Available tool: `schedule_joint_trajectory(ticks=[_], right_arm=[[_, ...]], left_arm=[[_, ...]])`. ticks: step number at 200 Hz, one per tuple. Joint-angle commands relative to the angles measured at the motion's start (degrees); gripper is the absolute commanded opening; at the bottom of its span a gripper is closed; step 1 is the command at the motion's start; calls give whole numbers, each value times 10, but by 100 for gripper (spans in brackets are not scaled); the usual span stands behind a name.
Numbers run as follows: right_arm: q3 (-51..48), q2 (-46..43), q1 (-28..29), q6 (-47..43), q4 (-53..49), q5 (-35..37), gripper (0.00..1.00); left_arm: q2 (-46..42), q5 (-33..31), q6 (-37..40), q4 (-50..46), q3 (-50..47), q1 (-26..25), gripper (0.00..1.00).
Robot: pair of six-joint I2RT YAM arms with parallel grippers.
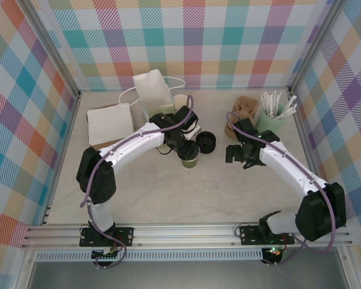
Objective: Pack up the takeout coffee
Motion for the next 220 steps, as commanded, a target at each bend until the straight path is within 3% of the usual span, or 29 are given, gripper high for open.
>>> schedule_joint_trajectory(ticks=[1,220], right_arm=[[-7,-7,-4,-4,1,-6,100],[-3,1,-4,-8,12,-41,100]], left_arm=[[12,4,2,-4,19,-8,68],[9,17,-4,2,26,-10,87]])
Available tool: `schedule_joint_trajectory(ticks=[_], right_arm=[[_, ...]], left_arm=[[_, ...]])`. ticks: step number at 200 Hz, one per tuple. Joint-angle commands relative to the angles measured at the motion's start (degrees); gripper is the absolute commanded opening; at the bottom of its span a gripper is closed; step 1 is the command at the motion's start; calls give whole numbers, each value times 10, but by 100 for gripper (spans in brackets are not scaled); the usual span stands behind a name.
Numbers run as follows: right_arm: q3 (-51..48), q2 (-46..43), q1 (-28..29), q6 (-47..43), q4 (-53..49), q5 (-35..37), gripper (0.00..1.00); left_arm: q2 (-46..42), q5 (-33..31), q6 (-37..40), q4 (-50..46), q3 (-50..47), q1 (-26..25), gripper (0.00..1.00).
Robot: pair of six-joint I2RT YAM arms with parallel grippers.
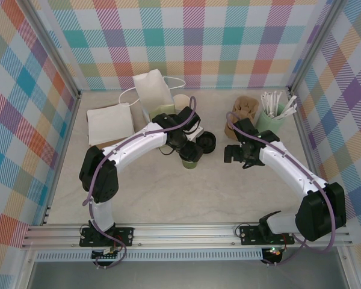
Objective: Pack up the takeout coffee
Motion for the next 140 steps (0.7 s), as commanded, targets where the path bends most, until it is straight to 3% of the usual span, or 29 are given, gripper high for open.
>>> schedule_joint_trajectory(ticks=[1,74,140], right_arm=[[-2,1,-5,-8,5,-17,100],[43,-16,-4,-17,10,-118,100],[107,43,11,12,79,-286,100]], left_arm=[[-5,6,-6,0,19,-3,88],[-83,31,-61,31,4,22,91],[-168,155,-200,113,-125,106,86]])
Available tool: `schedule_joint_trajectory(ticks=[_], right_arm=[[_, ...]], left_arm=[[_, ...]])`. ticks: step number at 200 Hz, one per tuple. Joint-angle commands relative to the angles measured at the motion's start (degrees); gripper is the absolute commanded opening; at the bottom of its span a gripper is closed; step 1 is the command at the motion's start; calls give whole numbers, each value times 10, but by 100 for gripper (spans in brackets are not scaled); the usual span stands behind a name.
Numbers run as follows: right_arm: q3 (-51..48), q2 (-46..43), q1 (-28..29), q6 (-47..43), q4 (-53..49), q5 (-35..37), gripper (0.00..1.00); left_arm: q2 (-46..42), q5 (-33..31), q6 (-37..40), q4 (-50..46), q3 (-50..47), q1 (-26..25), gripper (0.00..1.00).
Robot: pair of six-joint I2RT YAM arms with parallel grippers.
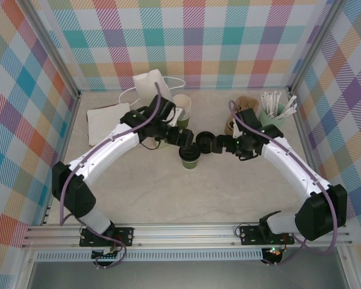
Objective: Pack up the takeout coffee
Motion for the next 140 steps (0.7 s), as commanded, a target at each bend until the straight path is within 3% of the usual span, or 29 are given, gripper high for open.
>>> schedule_joint_trajectory(ticks=[1,70,140], right_arm=[[38,37,13,15,38,-81,100],[132,165,50,36,20,-89,93],[158,214,56,42,-1,-92,79]], left_arm=[[-14,70,-74,39,-51,23,85],[-9,105,-114,87,-126,37,81],[26,113,-117,99,-136,37,77]])
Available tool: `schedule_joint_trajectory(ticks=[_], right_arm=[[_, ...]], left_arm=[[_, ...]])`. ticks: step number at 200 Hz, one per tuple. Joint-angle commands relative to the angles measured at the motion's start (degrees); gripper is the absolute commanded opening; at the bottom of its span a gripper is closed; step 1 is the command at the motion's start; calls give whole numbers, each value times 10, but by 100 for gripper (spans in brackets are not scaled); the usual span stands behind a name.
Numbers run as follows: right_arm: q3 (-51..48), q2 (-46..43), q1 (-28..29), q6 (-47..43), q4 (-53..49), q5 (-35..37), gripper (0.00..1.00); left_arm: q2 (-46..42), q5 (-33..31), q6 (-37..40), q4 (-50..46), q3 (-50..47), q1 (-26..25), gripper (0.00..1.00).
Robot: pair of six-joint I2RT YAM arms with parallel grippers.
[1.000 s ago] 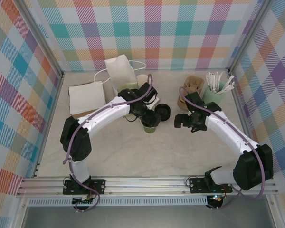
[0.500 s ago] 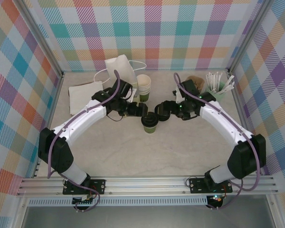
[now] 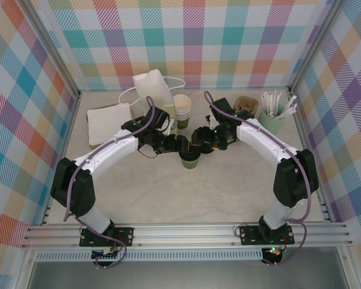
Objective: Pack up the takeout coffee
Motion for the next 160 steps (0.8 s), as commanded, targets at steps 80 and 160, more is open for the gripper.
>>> schedule_joint_trajectory(ticks=[80,160], right_arm=[[27,42,8,1,-43,-14,67],[27,53,9,-8,-66,-10,63]], left_arm=[[43,15,-9,19,-21,3,73],[59,-4,5,0,-23,0,69]])
